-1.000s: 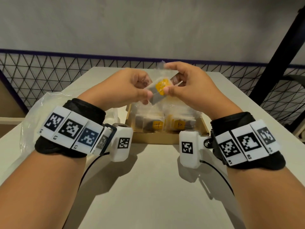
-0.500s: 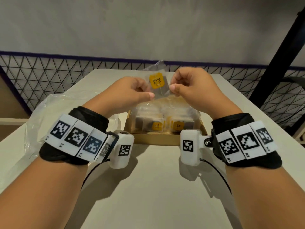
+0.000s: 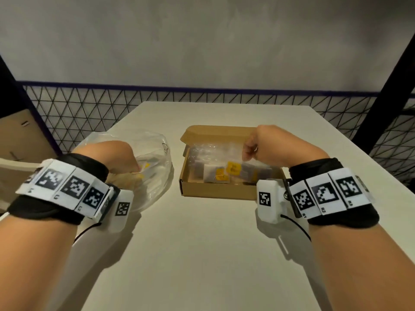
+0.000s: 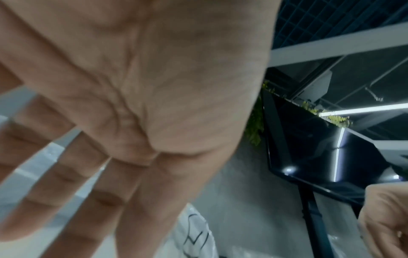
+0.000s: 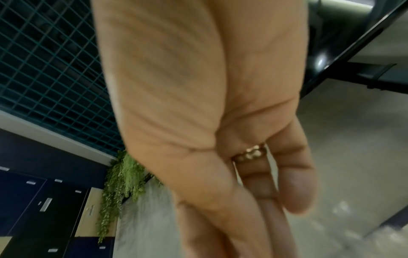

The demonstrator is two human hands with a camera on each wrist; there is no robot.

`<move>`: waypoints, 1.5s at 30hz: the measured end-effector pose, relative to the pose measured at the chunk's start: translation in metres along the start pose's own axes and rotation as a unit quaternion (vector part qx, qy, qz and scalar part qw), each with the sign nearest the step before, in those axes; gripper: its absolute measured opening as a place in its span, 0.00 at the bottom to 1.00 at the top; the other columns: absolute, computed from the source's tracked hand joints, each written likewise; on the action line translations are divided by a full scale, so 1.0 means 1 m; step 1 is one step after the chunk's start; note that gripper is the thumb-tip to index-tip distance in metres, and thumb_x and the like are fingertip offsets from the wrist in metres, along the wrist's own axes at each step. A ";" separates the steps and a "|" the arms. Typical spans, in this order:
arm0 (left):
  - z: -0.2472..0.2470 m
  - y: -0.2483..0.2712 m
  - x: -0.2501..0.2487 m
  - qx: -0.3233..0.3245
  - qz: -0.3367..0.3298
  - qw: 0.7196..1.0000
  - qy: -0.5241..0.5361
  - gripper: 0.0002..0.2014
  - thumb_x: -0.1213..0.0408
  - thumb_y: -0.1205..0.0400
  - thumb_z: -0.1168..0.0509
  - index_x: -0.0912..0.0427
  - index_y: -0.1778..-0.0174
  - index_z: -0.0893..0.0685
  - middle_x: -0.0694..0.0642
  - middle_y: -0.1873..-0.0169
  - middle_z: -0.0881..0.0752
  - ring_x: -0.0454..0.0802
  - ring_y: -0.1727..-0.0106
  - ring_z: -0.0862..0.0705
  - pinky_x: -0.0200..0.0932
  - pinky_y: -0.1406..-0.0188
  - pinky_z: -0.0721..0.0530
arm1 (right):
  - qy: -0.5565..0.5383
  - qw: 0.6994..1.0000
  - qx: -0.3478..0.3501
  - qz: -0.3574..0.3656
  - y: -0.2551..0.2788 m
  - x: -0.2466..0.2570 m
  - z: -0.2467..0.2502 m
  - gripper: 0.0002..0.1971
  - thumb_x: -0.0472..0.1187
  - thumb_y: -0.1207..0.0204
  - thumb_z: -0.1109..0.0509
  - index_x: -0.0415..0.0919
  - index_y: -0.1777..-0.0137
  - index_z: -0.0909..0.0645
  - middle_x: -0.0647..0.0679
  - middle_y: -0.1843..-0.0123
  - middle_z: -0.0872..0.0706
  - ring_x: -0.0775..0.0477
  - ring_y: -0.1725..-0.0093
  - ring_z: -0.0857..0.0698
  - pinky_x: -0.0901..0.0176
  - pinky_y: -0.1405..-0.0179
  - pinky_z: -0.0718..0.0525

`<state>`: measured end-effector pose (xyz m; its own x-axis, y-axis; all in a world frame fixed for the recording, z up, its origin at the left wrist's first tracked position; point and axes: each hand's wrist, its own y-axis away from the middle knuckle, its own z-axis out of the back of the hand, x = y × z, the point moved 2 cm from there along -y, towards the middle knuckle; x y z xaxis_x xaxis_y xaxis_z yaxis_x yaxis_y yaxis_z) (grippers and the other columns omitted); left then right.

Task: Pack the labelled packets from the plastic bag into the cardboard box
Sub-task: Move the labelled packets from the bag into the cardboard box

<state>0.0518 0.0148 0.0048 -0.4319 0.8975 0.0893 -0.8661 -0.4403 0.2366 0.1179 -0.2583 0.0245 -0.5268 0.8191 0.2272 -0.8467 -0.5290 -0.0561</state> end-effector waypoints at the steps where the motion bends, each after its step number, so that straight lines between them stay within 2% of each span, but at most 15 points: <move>1: -0.003 -0.001 0.001 0.009 0.005 1.000 -0.009 0.14 0.52 0.20 0.37 0.60 0.52 0.16 0.55 0.54 0.17 0.53 0.50 0.20 0.43 0.48 0.24 | 0.000 1.000 0.017 -0.010 0.001 0.000 -0.002 0.16 0.25 0.25 0.37 0.46 0.58 0.13 0.50 0.51 0.14 0.47 0.49 0.16 0.59 0.49 0.20; 3: -0.006 -0.002 0.000 0.018 0.008 1.000 -0.017 0.13 0.54 0.21 0.36 0.60 0.53 0.15 0.54 0.57 0.17 0.53 0.51 0.19 0.43 0.48 0.23 | -0.003 0.999 0.041 -0.030 0.004 0.001 -0.003 0.16 0.25 0.23 0.39 0.44 0.52 0.12 0.47 0.43 0.15 0.45 0.44 0.18 0.60 0.48 0.23; 6: -0.007 -0.001 -0.002 0.030 -0.001 1.000 -0.006 0.13 0.55 0.23 0.33 0.59 0.49 0.14 0.53 0.53 0.16 0.53 0.48 0.19 0.44 0.45 0.21 | 0.009 0.999 0.030 -0.041 0.006 0.001 0.001 0.18 0.25 0.23 0.41 0.43 0.48 0.13 0.46 0.38 0.17 0.45 0.38 0.20 0.60 0.46 0.25; 12: -0.006 0.010 -0.012 0.039 -0.010 0.999 -0.018 0.17 0.69 0.22 0.34 0.51 0.39 0.16 0.52 0.38 0.19 0.53 0.35 0.23 0.40 0.39 0.25 | 0.025 0.995 0.075 -0.060 0.010 0.000 0.000 0.13 0.31 0.23 0.38 0.42 0.46 0.14 0.47 0.42 0.15 0.46 0.45 0.19 0.59 0.49 0.23; 15: -0.008 0.007 -0.010 0.029 0.022 0.999 0.009 0.15 0.70 0.25 0.31 0.58 0.42 0.13 0.57 0.41 0.17 0.57 0.39 0.21 0.47 0.37 0.21 | 0.034 0.991 0.109 -0.072 0.008 -0.001 -0.004 0.11 0.35 0.23 0.36 0.41 0.47 0.13 0.45 0.46 0.12 0.44 0.47 0.16 0.53 0.46 0.16; 19: -0.005 0.004 -0.007 -0.028 0.020 0.999 0.003 0.11 0.71 0.22 0.35 0.61 0.46 0.12 0.58 0.43 0.16 0.58 0.42 0.20 0.47 0.39 0.21 | 0.022 0.991 0.105 -0.075 0.008 -0.001 -0.001 0.14 0.32 0.22 0.39 0.40 0.44 0.14 0.44 0.43 0.13 0.43 0.43 0.17 0.53 0.42 0.19; 21: -0.004 0.002 -0.005 -0.025 0.018 0.999 -0.022 0.10 0.69 0.23 0.33 0.61 0.48 0.12 0.57 0.46 0.15 0.56 0.45 0.19 0.46 0.41 0.19 | 0.016 0.993 0.097 -0.071 0.009 0.000 0.001 0.15 0.31 0.24 0.40 0.37 0.45 0.14 0.42 0.41 0.13 0.40 0.40 0.17 0.50 0.39 0.18; 25: -0.008 0.002 -0.002 -0.006 0.019 0.998 -0.066 0.06 0.62 0.20 0.36 0.61 0.56 0.17 0.52 0.63 0.20 0.51 0.54 0.22 0.40 0.54 0.25 | 0.000 0.994 0.091 -0.067 0.009 0.000 0.001 0.15 0.31 0.23 0.40 0.40 0.44 0.14 0.45 0.42 0.14 0.45 0.43 0.18 0.55 0.43 0.20; 27: -0.007 0.003 0.000 -0.015 0.016 0.997 -0.071 0.07 0.60 0.19 0.38 0.60 0.57 0.20 0.50 0.68 0.25 0.50 0.56 0.25 0.40 0.53 0.26 | -0.007 0.994 0.089 -0.065 0.008 0.000 0.001 0.15 0.31 0.23 0.39 0.42 0.43 0.15 0.47 0.42 0.15 0.47 0.45 0.19 0.58 0.45 0.22; 29: -0.004 0.004 0.003 -0.027 0.007 0.997 -0.072 0.09 0.60 0.19 0.38 0.61 0.51 0.17 0.51 0.65 0.23 0.52 0.54 0.24 0.43 0.44 0.22 | -0.011 0.994 0.086 -0.065 0.007 0.000 0.000 0.15 0.30 0.23 0.39 0.44 0.44 0.15 0.49 0.43 0.16 0.49 0.47 0.21 0.60 0.48 0.24; 31: 0.004 0.006 0.005 -0.073 0.003 0.997 -0.027 0.13 0.65 0.21 0.39 0.60 0.44 0.15 0.54 0.53 0.16 0.56 0.48 0.20 0.48 0.38 0.20 | -0.017 0.994 0.083 -0.065 0.007 -0.001 0.000 0.15 0.30 0.24 0.38 0.46 0.46 0.15 0.51 0.47 0.18 0.50 0.48 0.23 0.60 0.50 0.25; 33: 0.011 0.012 0.004 -0.134 -0.011 0.990 0.041 0.14 0.71 0.21 0.41 0.58 0.47 0.13 0.57 0.47 0.14 0.58 0.45 0.18 0.49 0.40 0.20 | -0.024 0.995 0.080 -0.060 0.006 -0.001 0.000 0.13 0.31 0.24 0.36 0.49 0.48 0.15 0.53 0.50 0.20 0.50 0.48 0.22 0.60 0.52 0.26; 38: 0.023 0.021 -0.002 -0.217 -0.051 0.967 0.121 0.14 0.75 0.23 0.37 0.51 0.65 0.14 0.55 0.56 0.13 0.56 0.50 0.17 0.48 0.47 0.19 | -0.025 0.995 0.079 -0.048 0.004 -0.002 0.000 0.13 0.32 0.23 0.36 0.48 0.46 0.15 0.54 0.50 0.21 0.51 0.49 0.23 0.60 0.51 0.28; 42: 0.029 0.029 -0.010 -0.255 -0.077 0.938 0.220 0.08 0.73 0.24 0.31 0.58 0.66 0.13 0.50 0.68 0.17 0.49 0.59 0.19 0.40 0.57 0.25 | -0.014 0.998 0.047 -0.032 0.003 0.000 0.003 0.13 0.33 0.22 0.36 0.49 0.46 0.15 0.55 0.51 0.21 0.52 0.49 0.24 0.60 0.49 0.28; 45: 0.032 0.033 -0.019 -0.264 -0.120 0.908 0.302 0.07 0.72 0.23 0.31 0.58 0.65 0.14 0.48 0.69 0.17 0.40 0.65 0.21 0.31 0.67 0.29 | -0.029 0.999 0.017 -0.011 0.003 0.004 0.007 0.13 0.33 0.22 0.36 0.47 0.43 0.15 0.53 0.49 0.21 0.51 0.47 0.23 0.61 0.49 0.28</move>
<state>0.0392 -0.0161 0.0421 -0.1358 0.8622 -0.4880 -0.8847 -0.3272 -0.3320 0.1141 -0.2581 0.0322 -0.5012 0.8172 0.2847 -0.8549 -0.5185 -0.0166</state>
